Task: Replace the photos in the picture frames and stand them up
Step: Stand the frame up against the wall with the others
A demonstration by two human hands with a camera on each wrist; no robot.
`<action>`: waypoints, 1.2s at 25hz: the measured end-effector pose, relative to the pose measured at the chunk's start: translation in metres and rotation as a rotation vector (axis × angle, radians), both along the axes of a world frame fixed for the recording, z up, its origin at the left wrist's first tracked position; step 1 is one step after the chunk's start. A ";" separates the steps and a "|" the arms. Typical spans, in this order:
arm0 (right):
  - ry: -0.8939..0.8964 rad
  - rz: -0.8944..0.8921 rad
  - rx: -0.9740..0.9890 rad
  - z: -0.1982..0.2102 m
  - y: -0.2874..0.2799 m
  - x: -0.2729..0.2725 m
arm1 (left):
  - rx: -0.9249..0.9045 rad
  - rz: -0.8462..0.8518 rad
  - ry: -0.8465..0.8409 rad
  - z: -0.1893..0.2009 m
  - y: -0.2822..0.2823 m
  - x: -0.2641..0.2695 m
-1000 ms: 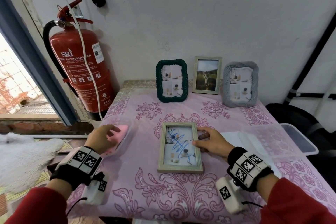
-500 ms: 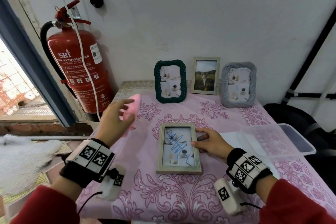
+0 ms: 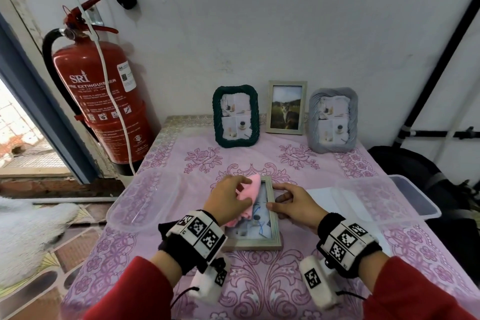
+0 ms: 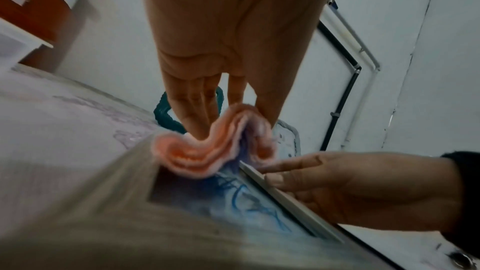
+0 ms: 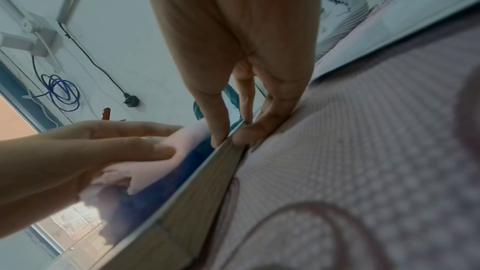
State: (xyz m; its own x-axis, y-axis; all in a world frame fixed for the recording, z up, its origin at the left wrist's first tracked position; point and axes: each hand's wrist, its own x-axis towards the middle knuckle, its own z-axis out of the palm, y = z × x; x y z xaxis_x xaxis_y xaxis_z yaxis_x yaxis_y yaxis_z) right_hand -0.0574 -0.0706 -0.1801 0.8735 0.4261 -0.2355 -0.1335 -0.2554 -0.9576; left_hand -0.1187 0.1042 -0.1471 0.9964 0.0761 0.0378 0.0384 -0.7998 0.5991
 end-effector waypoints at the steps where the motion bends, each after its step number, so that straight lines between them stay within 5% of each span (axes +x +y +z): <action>1: -0.010 0.003 -0.007 0.000 -0.001 0.000 | -0.006 -0.010 0.030 -0.004 -0.003 0.001; 8: 0.014 -0.019 -0.057 0.004 0.002 0.000 | -0.222 0.002 0.034 -0.004 0.007 -0.006; 12: -0.495 -0.011 -0.415 0.019 0.014 -0.004 | -0.064 -0.036 0.103 0.006 0.035 -0.012; 15: -0.730 0.225 -0.548 0.032 0.032 -0.011 | -0.014 -0.216 0.256 0.009 0.048 -0.017; 19: -0.718 0.564 -0.865 0.027 0.051 -0.011 | 0.147 -0.319 0.287 -0.003 0.049 -0.022; 30: -0.895 0.700 -0.576 0.023 0.040 -0.029 | 0.459 -0.292 0.337 -0.004 0.044 -0.021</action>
State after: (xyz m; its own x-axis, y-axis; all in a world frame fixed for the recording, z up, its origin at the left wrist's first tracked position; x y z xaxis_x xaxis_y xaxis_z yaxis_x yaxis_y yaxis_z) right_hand -0.0867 -0.0301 -0.1567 0.4530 0.8914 0.0137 0.8304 -0.4163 -0.3704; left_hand -0.1393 0.1482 -0.1512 0.9365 -0.1497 -0.3170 -0.0933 -0.9781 0.1861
